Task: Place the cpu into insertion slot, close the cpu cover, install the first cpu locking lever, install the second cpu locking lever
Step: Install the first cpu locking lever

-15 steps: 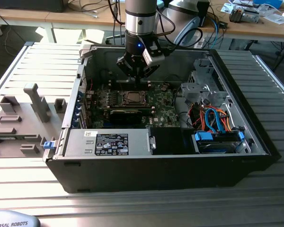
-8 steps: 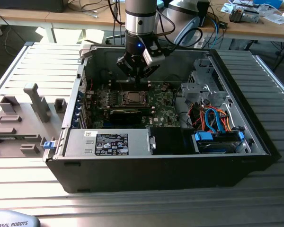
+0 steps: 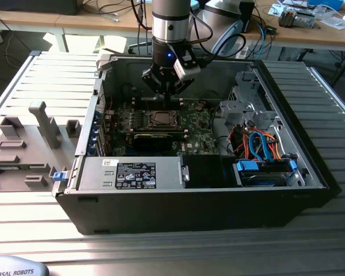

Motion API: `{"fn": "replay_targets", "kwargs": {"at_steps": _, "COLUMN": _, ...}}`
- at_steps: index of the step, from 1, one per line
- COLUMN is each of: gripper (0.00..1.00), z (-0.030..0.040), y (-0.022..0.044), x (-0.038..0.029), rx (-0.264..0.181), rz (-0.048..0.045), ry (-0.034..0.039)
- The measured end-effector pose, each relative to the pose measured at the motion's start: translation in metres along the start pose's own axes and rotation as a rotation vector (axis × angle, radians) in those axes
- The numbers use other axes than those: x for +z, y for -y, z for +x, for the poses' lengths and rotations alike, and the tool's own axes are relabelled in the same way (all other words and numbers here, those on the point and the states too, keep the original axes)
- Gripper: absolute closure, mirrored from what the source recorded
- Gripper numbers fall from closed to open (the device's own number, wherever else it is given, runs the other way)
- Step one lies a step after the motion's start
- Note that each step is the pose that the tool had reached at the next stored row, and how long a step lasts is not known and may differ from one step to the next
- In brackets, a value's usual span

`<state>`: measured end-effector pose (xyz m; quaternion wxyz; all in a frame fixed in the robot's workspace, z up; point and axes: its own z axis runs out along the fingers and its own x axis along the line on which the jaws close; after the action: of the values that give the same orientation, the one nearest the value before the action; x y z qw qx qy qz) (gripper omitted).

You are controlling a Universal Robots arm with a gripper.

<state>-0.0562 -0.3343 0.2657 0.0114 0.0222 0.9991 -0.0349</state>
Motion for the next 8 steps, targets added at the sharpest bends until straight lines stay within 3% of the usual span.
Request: {"fn": "replay_targets", "kwargs": {"at_steps": 8, "gripper": 0.89, "z": 0.0000, "y": 0.0000, "x": 0.0000, "rx": -0.006, "rz": -0.0002, "ry": 0.0004}}
